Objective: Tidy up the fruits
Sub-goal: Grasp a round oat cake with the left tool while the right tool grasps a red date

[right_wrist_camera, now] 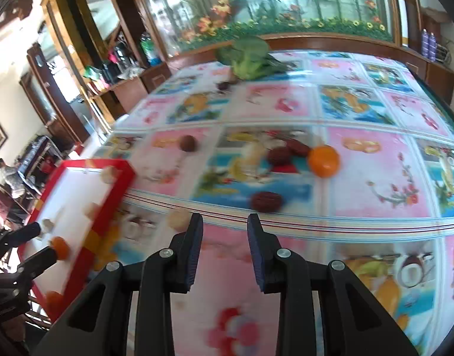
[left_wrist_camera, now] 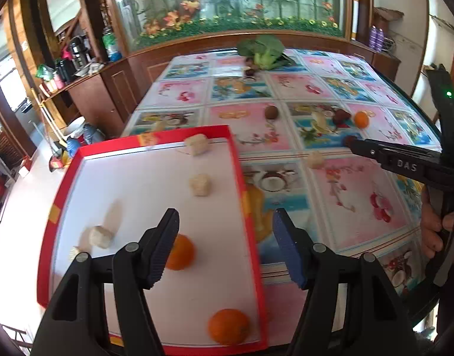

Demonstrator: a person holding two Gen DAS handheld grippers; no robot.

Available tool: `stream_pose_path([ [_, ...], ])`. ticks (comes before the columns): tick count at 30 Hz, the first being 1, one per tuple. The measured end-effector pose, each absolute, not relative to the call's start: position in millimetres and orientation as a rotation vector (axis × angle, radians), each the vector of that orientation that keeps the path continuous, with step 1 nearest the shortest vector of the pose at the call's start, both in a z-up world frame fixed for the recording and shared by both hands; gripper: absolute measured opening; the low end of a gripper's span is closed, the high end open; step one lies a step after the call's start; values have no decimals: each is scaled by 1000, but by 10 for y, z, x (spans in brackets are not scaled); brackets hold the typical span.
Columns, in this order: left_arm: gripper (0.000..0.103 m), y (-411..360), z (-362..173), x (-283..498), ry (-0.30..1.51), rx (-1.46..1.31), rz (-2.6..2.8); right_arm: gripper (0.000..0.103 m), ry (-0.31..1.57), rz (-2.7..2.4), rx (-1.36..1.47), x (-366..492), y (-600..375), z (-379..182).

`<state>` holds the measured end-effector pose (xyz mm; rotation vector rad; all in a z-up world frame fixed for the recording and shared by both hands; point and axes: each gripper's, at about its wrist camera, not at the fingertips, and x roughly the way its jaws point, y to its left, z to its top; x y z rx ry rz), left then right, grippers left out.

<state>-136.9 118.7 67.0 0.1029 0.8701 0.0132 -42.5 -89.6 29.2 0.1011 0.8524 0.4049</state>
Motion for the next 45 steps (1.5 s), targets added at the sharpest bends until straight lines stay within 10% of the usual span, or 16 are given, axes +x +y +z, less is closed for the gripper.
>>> stream_pose_path([
  [27, 66, 409, 364, -478, 997, 98, -169, 18, 910, 316, 72, -89, -1111, 121],
  [45, 25, 299, 161, -250, 1017, 68, -179, 18, 891, 333, 121, -83, -1150, 161],
])
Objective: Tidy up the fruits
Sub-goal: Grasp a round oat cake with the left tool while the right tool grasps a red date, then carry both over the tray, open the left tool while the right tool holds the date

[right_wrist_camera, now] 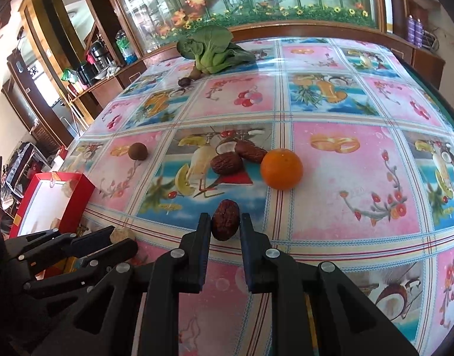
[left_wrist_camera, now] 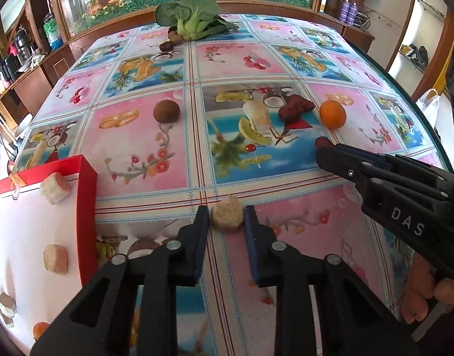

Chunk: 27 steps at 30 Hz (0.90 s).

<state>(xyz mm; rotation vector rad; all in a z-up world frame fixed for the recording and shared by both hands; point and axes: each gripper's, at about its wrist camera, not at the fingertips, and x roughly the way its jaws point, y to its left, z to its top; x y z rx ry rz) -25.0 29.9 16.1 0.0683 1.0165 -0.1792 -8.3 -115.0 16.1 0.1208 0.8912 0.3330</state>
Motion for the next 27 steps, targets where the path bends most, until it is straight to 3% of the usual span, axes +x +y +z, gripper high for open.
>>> stream_pose_path([
  [9, 24, 379, 227, -334, 989, 33, -170, 18, 835, 353, 91, -131, -1085, 210],
  [17, 24, 546, 586, -661, 862, 45, -116, 18, 726, 378, 104, -248, -1061, 345],
  [27, 24, 1031, 903, -968, 745, 32, 9, 18, 747, 529, 144, -415, -619, 372],
])
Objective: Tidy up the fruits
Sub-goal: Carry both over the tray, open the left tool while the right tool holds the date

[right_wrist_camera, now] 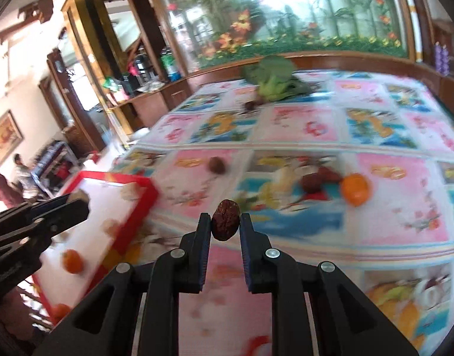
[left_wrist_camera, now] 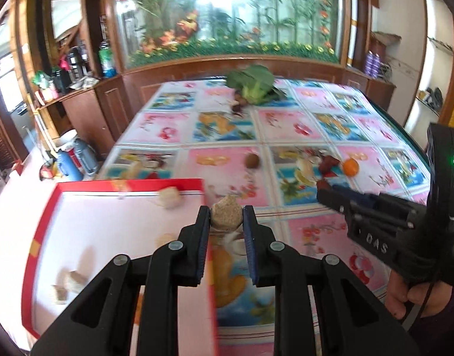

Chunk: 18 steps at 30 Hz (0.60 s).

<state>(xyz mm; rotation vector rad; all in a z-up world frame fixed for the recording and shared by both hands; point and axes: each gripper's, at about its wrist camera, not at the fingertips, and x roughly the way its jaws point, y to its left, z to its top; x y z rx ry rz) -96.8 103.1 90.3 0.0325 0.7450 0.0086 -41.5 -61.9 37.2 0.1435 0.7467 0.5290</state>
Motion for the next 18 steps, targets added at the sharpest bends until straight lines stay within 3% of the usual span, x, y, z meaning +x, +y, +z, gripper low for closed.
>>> stream_pose_path([
  [18, 24, 2199, 742, -1331, 740, -87, 214, 18, 791, 713, 5, -626, 613, 401],
])
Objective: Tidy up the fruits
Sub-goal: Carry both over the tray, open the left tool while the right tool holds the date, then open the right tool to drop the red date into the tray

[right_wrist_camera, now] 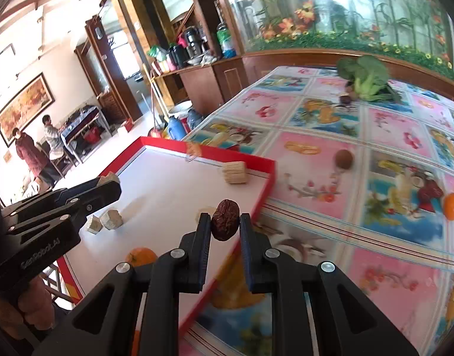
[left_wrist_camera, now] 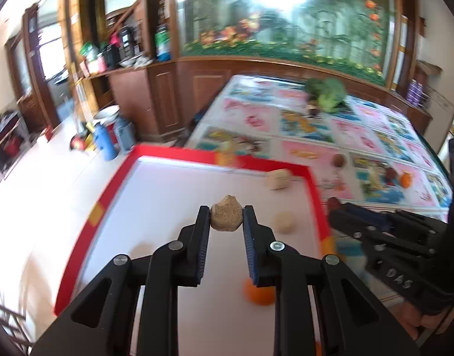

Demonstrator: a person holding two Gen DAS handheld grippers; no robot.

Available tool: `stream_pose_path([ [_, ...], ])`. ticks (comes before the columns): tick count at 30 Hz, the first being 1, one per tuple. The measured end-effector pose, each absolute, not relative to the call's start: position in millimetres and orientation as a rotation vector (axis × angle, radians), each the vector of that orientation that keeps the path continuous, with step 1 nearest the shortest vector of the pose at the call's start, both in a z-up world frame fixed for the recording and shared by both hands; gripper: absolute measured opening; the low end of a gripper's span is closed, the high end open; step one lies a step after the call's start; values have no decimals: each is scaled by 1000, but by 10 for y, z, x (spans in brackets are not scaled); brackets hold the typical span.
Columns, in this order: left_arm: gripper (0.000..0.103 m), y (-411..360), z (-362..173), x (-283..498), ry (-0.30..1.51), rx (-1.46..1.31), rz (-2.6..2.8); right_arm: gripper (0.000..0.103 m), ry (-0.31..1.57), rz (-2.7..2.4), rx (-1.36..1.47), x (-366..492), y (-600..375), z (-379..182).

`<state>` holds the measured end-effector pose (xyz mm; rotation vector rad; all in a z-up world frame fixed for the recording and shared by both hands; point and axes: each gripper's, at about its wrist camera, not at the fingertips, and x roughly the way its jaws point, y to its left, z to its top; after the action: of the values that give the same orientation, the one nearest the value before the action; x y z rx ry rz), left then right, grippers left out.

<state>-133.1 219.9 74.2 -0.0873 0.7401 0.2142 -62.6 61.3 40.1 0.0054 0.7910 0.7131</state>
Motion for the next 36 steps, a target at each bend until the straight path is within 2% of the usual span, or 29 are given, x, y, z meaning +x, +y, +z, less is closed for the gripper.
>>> stream_pose_path([
  [10, 24, 2768, 527, -1367, 782, -151, 344, 17, 834, 763, -49, -598, 1120, 316],
  [27, 25, 2877, 334, -1329, 862, -142, 404, 19, 951, 810, -118, -670, 1440, 167],
  [28, 31, 2883, 334, -1325, 865, -142, 410, 21, 951, 813, -119, -682, 1425, 178],
  [29, 43, 2889, 344, -1338, 864, -142, 420, 23, 946, 821, -118, -698, 1408, 201],
  [31, 55, 2891, 372, -1358, 851, -141, 428, 30, 919, 828, -99, -715, 1357, 256],
  [33, 59, 2872, 401, -1368, 844, -132, 439, 35, 889, 831, -73, -725, 1262, 326],
  [36, 60, 2813, 443, -1371, 834, -124, 428, 36, 843, 818, -24, -707, 1062, 425],
])
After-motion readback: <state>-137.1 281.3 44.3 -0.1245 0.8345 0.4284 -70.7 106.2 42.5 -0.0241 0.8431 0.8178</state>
